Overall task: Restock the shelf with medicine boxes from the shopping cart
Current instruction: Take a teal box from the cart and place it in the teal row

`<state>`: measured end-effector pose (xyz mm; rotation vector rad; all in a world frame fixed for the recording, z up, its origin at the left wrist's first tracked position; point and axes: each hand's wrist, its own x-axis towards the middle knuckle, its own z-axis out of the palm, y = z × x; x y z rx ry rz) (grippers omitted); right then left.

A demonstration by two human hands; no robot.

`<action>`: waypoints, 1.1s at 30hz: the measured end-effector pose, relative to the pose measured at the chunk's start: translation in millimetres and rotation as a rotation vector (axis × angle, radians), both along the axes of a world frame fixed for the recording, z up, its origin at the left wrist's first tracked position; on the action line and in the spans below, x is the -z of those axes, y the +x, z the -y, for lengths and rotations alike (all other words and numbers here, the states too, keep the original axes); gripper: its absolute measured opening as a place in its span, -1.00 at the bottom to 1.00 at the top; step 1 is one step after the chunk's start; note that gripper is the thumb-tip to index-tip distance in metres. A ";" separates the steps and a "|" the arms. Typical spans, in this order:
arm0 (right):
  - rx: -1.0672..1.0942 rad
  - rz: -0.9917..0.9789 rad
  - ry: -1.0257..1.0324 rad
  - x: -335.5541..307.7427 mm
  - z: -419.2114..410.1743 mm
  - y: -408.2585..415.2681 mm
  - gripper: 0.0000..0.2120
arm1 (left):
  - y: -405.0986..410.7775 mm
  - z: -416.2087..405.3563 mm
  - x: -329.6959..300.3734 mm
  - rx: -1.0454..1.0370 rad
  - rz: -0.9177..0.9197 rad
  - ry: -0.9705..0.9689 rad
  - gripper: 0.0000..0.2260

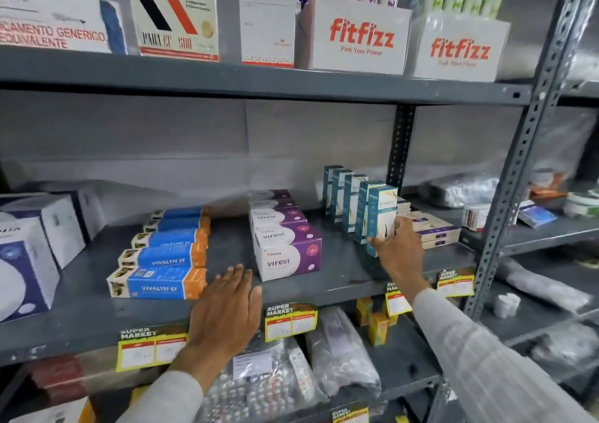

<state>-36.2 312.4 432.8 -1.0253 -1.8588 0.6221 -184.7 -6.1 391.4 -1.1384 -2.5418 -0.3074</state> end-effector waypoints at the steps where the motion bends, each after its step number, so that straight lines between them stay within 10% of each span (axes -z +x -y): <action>1: -0.004 -0.012 0.004 5.6 -0.2 0.8 -0.46 | -0.1 -0.1 0.4 -0.002 -0.006 0.001 -0.27; 10: -0.012 0.049 0.101 29.7 9.0 17.3 -0.17 | -2.2 -2.2 6.4 -0.025 0.001 -0.004 -0.28; 18: 0.014 0.148 0.034 22.6 4.7 13.9 -0.50 | 0.6 -3.2 3.4 -0.032 0.001 -0.024 -0.21; 33: 0.047 0.143 0.084 31.9 2.0 26.7 -0.54 | 3.4 -2.8 0.2 -0.023 0.028 -0.007 -0.19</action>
